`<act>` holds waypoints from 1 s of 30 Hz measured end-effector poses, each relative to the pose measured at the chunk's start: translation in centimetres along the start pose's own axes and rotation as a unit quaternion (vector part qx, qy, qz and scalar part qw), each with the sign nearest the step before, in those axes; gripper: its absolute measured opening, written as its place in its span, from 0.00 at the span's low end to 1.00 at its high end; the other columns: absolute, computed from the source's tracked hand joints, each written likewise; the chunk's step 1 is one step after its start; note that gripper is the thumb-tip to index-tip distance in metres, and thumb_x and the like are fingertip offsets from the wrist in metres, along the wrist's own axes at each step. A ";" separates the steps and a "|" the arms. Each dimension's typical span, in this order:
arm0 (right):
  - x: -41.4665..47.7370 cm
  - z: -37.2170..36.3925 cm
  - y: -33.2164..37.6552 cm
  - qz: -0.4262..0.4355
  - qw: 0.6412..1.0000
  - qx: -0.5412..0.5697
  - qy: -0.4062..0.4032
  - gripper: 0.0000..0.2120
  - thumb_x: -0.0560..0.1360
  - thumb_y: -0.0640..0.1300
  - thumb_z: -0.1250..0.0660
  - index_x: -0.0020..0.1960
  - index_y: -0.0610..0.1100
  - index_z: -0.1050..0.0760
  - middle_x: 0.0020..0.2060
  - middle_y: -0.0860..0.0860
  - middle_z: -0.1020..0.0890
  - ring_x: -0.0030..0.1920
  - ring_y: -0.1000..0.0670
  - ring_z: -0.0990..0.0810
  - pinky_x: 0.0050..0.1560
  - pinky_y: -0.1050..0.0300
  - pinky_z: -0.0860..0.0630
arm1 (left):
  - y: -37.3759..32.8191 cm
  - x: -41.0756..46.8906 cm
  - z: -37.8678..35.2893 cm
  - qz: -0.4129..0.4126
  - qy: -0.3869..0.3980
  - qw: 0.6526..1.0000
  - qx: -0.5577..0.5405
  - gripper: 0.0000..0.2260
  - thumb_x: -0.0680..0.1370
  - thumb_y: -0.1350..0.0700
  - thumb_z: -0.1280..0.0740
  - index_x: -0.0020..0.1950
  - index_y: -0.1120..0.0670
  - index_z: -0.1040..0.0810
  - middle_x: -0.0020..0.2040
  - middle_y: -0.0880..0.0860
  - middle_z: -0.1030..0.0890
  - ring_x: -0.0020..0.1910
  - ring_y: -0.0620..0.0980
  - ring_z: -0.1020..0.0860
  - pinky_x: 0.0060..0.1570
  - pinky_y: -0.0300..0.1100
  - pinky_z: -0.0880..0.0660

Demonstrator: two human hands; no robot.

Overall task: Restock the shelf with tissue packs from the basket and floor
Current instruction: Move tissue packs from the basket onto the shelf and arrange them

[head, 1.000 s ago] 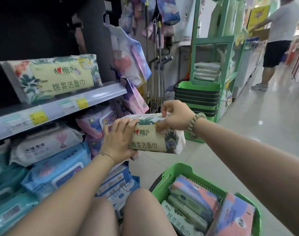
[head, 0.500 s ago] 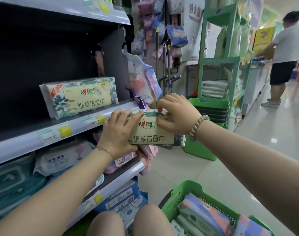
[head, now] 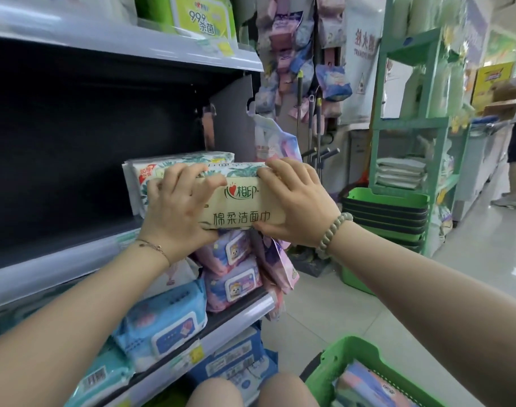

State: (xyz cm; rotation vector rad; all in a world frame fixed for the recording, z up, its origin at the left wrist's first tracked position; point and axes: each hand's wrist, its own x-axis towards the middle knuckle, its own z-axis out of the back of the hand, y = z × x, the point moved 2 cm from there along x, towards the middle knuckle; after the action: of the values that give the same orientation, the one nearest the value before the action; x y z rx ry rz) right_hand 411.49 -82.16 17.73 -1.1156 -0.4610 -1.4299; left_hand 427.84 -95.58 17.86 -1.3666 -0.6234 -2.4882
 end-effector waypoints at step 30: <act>5.7 -9.4 5.0 -0.144 0.971 0.100 0.161 0.21 0.79 0.55 0.45 0.68 0.47 0.35 0.63 0.52 0.29 0.65 0.48 0.34 0.59 0.48 0.36 | 7.9 0.1 -2.6 0.102 0.141 0.983 0.065 0.17 0.77 0.51 0.34 0.66 0.49 0.25 0.76 0.56 0.40 0.77 0.58 0.47 0.64 0.57 0.31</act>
State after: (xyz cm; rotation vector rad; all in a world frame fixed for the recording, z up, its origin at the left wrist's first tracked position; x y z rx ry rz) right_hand 413.69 -93.94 16.46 -0.6574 -0.5345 -1.7389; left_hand 429.00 -103.74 18.75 -0.9563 -0.5414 -2.3683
